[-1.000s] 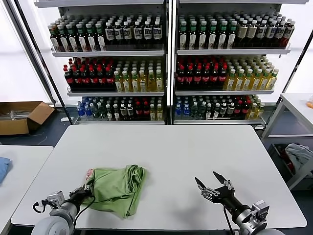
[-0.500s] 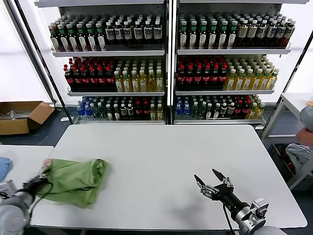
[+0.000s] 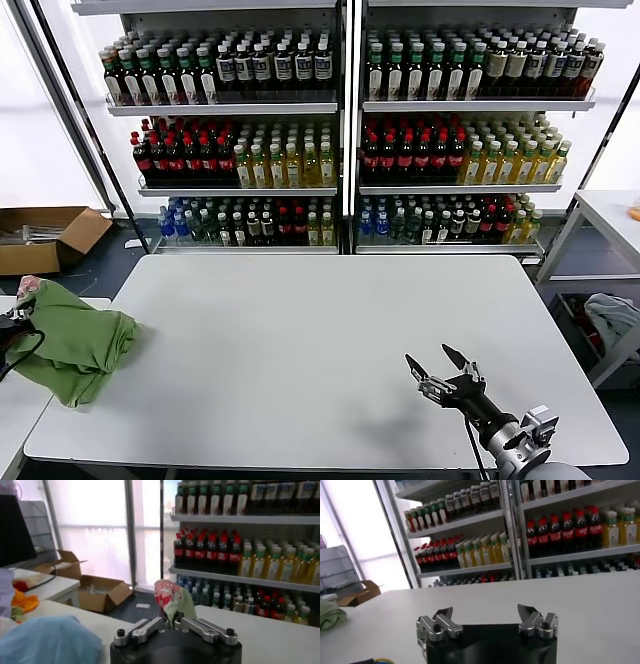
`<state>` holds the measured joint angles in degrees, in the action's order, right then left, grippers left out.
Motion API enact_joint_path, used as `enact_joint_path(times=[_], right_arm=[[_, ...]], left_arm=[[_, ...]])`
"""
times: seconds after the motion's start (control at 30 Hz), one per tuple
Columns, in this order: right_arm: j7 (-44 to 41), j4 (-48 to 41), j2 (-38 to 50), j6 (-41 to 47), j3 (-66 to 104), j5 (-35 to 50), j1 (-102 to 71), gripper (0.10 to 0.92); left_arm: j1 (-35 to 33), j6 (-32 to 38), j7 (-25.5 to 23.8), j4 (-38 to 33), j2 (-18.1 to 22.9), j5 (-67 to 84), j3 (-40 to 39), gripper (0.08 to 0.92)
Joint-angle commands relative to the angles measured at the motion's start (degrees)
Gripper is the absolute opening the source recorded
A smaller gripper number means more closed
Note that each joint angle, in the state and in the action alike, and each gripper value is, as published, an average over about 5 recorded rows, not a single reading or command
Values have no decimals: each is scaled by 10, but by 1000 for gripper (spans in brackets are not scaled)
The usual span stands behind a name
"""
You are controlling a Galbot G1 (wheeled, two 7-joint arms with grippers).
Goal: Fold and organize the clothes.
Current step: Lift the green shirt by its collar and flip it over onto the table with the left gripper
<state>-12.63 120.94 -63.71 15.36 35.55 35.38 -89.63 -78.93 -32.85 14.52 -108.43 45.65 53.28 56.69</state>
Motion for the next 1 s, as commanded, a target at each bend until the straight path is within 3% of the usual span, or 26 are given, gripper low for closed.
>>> enact_joint_path(times=[0.03,0.27,0.4,0.57,0.87,1.0], right_arm=[[-1,-3,6,-3,4,6,-3,823],[2,4,7,0,10,9,-11,823],[2,6,7,1,15,8,-19,823],[2,7,7,2,15,7,-22,823],[6,19,14,13,12,6,-21,823],[12,23,19,19,5,7,-16,823]], left_arm=[[76,-3,56,-136,83,-82,-255,104],[141,-4,137,-172,187,-29,-471,104],[175,-4,181,-123,258,20,-518,104],[206,-3,171,-51,319,-20,-534,104],[219,-2,144,-6,345,-36,-530,113],[200,-2,124,-23,332,-30,-519,181]])
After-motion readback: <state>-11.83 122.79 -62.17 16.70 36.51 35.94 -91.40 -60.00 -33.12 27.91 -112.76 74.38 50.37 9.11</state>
